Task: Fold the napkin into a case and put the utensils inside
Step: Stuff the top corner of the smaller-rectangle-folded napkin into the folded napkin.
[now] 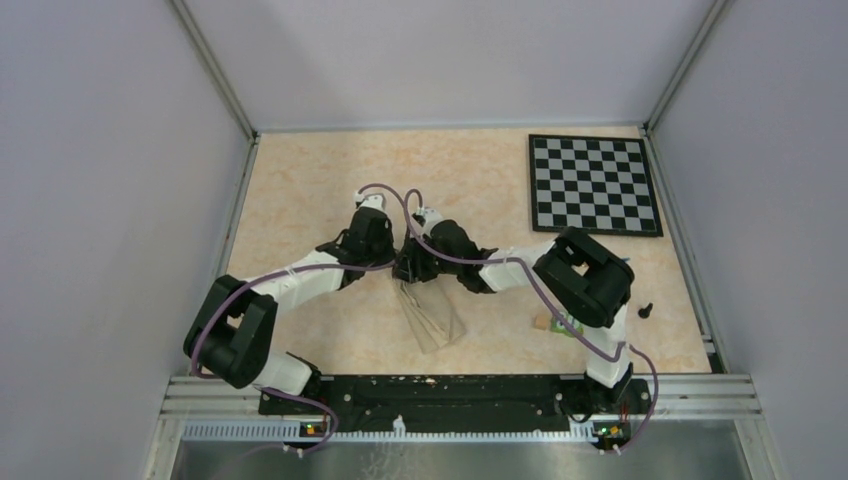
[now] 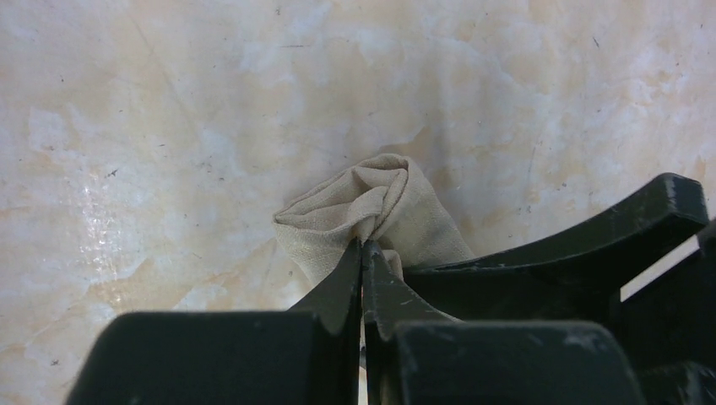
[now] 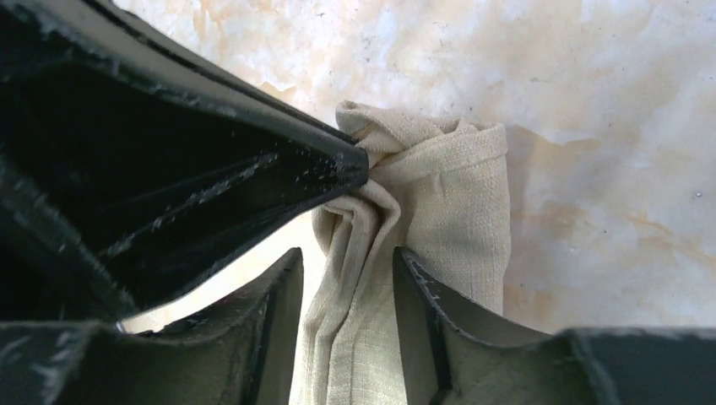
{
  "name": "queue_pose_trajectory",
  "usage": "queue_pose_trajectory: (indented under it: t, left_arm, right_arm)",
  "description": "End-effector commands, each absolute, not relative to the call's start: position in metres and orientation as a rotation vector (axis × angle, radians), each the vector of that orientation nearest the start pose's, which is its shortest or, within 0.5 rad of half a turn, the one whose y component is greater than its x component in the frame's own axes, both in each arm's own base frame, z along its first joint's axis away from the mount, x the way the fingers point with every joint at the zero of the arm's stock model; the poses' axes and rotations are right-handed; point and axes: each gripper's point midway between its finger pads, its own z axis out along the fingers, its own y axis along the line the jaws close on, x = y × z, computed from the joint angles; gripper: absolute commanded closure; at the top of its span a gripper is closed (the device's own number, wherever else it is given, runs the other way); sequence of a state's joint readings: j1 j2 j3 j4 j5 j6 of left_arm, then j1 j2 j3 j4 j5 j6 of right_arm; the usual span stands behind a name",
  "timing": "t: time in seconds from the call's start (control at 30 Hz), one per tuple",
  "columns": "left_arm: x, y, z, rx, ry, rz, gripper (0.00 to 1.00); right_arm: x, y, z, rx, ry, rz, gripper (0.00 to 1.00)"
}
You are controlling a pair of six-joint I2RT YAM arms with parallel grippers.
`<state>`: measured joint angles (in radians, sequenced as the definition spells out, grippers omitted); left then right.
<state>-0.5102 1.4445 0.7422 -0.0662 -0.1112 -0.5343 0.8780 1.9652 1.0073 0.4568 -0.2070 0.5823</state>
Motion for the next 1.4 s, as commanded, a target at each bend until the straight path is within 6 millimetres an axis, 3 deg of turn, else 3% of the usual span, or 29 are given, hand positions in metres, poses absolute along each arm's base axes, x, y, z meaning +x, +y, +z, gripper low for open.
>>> queue_pose_trajectory:
  t: [0.0,0.33,0.67,0.9,1.03,1.1,1.2,1.37]
  left_arm:
    - [0.317,-0.182,0.066,-0.102,2.367,-0.446,1.0]
    - [0.317,-0.18,0.066,-0.112,2.374,-0.485,1.0]
    - [0.319,-0.184,0.073,-0.108,2.359,-0.55,1.0]
    - [0.318,-0.187,0.079,-0.107,2.352,-0.587,1.0]
    - [0.313,-0.201,0.082,-0.114,2.357,-0.702,1.0]
    - [0.309,-0.206,0.081,-0.134,2.373,-0.747,1.0]
    - [0.312,-0.206,0.085,-0.161,2.352,-0.751,1.0]
    - [0.312,-0.188,0.075,-0.211,2.383,-0.671,1.0]
  right_arm:
    - [0.279,0.429,0.083,-0.51,2.096,1.101,0.55]
    - [0.291,0.416,0.096,-0.467,2.079,1.118,0.54]
    - [0.297,0.431,0.089,-0.469,2.085,1.173,0.65]
    - [0.305,0.446,0.073,-0.43,2.112,1.212,0.79]
    - [0.32,0.459,0.064,-0.345,2.128,1.218,1.0]
    - [0.321,0.46,0.053,-0.298,2.148,1.235,1.0]
    - [0.308,0.457,0.054,-0.291,2.145,1.281,0.98]
    - [0.296,0.434,0.077,-0.322,2.126,1.325,0.73]
